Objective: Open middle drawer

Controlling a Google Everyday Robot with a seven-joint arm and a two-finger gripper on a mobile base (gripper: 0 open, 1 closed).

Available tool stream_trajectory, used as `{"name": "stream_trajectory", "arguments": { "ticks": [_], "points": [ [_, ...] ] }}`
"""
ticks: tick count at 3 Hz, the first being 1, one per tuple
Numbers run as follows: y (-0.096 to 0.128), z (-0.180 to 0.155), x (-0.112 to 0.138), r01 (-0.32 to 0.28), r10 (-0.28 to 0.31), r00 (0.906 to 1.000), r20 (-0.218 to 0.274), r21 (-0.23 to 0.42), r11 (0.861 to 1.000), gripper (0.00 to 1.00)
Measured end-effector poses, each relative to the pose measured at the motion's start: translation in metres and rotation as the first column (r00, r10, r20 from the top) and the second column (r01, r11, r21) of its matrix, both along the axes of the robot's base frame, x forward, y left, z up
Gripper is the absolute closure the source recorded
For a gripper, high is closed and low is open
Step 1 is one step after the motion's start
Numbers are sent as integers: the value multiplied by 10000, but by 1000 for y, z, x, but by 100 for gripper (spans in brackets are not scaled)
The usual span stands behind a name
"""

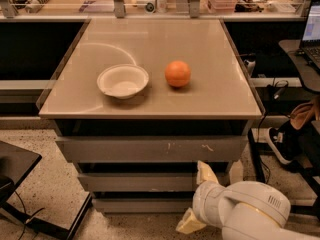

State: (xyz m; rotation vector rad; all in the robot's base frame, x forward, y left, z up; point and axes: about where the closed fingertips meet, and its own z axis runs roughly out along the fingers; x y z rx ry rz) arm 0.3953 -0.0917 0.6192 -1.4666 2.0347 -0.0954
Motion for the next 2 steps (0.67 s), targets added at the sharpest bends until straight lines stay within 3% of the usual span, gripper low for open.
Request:
{"name": "stream_trajectory", "arguments": {
  "ticks": [1,2],
  "points": [
    [-10,-20,18,114,-113,9999,-27,668,9977,0],
    [-9,-27,18,102,-91,9998,-156,744,9972,0]
  ]
}}
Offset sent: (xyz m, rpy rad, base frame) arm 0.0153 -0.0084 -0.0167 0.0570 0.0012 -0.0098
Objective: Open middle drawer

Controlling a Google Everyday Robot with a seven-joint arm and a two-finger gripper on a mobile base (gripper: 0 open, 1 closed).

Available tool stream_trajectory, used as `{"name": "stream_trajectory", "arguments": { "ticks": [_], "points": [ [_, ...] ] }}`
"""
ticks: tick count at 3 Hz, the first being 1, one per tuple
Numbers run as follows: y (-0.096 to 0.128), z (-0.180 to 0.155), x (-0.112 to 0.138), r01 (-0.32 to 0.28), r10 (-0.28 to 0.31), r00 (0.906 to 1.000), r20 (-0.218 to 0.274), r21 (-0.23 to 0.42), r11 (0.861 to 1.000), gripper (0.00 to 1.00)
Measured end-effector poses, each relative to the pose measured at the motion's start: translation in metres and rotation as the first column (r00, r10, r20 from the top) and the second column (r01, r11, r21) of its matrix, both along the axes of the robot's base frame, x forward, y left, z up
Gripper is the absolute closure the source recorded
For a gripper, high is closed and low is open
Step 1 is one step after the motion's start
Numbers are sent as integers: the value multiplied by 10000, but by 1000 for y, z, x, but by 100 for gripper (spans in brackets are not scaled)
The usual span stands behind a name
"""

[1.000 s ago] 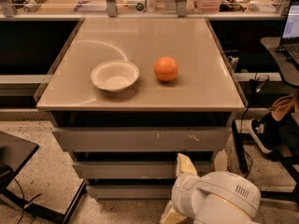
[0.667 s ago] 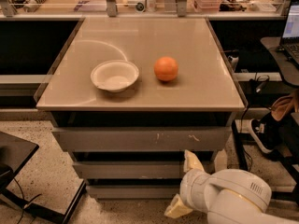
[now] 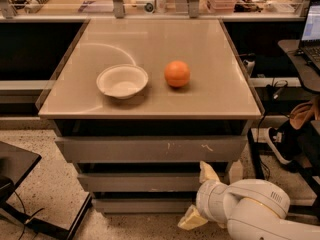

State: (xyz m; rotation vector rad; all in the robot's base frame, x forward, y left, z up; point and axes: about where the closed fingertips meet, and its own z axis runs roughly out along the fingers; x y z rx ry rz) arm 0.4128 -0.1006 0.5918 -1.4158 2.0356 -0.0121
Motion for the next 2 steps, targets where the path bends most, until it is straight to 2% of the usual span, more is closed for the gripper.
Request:
{"name": "stream_trajectory", "arguments": {
  "ticks": [1,2],
  "points": [
    [11,-11,2,-247,250,9995,-166,178,9995,0],
    [36,-46,13,-608,669,9960,-589,994,9932,0]
  ]
}}
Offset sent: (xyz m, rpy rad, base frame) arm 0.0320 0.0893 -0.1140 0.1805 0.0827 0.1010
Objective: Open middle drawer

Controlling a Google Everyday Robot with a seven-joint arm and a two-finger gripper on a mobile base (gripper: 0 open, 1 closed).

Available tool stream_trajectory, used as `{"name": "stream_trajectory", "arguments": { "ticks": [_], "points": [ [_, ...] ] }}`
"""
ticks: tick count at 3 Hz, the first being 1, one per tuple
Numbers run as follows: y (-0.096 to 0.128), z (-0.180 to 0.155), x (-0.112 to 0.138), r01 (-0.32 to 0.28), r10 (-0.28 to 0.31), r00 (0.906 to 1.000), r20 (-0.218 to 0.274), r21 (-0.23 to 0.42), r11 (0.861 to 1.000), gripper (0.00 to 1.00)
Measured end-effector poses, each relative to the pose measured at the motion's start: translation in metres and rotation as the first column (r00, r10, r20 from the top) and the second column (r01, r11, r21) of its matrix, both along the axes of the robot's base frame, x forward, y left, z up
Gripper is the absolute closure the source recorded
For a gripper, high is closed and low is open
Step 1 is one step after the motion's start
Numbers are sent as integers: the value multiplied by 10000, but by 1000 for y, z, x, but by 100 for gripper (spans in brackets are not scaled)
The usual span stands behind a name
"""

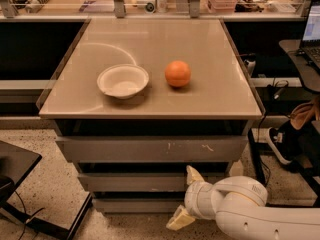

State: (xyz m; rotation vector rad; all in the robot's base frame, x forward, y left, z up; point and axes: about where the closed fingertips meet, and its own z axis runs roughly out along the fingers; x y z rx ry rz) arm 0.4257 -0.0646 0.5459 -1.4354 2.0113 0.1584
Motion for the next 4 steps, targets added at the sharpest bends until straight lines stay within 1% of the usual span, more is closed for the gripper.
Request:
{"name": "stream_trajectory", "arguments": {
  "ticks": [1,2,3,4],
  "points": [
    [0,0,0,0,0,10000,0,0,10000,0],
    [-5,-30,13,312,-305,9976,-617,101,9995,0],
    [-20,-86,43,1094,-1022,9848,-1403,443,9930,0],
    [-18,-110,38,1220,-1091,9768,-1841,603,9907,0]
  ]
}}
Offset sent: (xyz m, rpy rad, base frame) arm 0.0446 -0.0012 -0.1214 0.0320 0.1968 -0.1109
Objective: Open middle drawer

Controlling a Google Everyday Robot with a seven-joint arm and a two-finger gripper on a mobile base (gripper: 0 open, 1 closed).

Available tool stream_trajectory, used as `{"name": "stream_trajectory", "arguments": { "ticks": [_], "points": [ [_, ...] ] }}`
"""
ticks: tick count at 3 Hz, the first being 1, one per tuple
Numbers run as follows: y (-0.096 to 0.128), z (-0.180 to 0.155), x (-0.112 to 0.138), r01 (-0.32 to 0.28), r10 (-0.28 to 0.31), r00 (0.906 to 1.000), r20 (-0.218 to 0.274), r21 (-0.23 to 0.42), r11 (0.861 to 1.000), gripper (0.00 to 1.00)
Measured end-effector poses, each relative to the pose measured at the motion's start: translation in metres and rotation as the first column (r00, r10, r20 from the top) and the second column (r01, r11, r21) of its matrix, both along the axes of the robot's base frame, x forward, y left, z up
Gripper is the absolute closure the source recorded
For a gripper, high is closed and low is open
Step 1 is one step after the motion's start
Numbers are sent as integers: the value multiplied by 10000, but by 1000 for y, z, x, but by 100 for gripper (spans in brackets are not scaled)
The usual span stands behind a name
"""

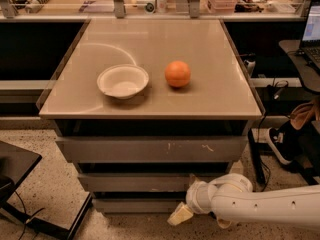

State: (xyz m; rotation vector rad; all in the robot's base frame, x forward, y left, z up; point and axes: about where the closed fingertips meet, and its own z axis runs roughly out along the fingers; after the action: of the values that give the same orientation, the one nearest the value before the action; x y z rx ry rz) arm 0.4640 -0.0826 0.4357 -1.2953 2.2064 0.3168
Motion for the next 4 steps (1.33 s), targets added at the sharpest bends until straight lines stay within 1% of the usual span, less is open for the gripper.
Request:
{"name": "stream_trajectory", "arguments": {
  "ticks": [1,2,3,4],
  "points": [
    [-2,-5,7,81,-81,10000,-18,-6,10000,0],
    [-9,6,42,428,-448,9968,670,304,9986,0],
    [-13,-11,65,550,-597,9940,921,527,9971,0],
    [-13,-11,65,549,-596,9940,920,527,9971,0]
  ]
}}
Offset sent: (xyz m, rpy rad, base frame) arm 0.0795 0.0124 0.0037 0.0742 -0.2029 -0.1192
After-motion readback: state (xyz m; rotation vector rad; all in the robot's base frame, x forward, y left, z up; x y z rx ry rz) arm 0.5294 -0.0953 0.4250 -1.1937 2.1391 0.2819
